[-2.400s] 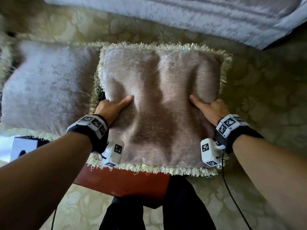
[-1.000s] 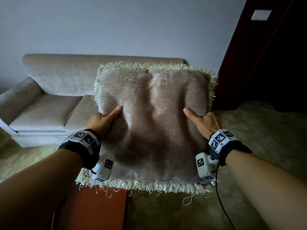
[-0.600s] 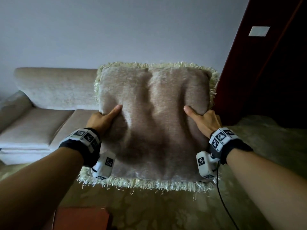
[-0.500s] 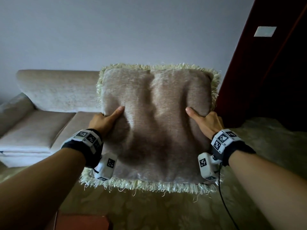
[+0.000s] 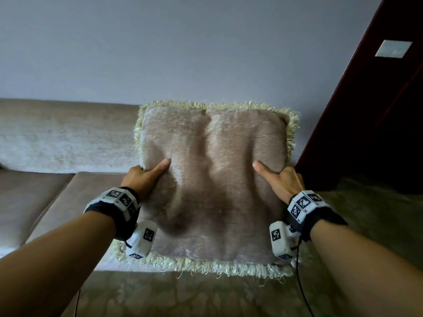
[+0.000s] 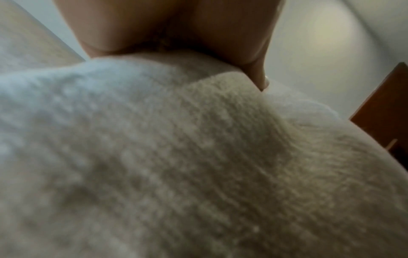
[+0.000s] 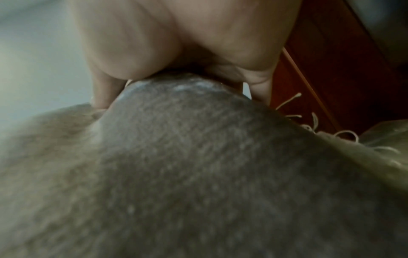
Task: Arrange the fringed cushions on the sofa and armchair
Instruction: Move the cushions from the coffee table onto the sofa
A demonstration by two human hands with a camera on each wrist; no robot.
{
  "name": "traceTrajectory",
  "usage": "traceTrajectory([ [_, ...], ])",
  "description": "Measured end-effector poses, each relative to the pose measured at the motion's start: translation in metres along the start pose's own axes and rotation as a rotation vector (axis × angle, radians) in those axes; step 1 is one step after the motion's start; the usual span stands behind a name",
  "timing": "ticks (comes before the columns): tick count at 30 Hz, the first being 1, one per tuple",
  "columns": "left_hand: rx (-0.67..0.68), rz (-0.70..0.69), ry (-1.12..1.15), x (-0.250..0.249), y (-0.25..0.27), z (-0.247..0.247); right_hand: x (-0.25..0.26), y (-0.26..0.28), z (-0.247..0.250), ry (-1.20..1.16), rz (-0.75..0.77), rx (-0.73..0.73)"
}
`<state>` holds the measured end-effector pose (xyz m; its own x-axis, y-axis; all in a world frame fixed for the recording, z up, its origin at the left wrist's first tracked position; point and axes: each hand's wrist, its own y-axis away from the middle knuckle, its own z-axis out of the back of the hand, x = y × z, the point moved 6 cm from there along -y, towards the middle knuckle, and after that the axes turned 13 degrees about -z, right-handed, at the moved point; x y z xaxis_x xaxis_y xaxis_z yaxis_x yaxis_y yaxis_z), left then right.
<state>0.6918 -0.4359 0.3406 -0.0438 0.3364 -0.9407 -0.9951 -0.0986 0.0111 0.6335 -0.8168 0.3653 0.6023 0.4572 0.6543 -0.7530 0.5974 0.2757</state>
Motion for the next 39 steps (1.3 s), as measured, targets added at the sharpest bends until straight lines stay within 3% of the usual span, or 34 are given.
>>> traceTrajectory([
  [12, 0.076, 0.054, -0.023, 0.011, -0.18, -0.044, 0.076, -0.142, -0.053, -0.054, -0.06, 0.067],
  [24, -0.004, 0.226, -0.106, 0.059, -0.37, -0.114, 0.121, -0.359, -0.149, -0.03, -0.067, 0.189],
  [32, 0.019, 0.371, -0.085, 0.137, -0.456, -0.16, 0.125, -0.446, -0.219, 0.012, -0.154, 0.279],
  [39, -0.082, 0.513, 0.083, 0.224, -0.5, -0.183, 0.108, -0.479, -0.31, -0.079, -0.243, 0.392],
])
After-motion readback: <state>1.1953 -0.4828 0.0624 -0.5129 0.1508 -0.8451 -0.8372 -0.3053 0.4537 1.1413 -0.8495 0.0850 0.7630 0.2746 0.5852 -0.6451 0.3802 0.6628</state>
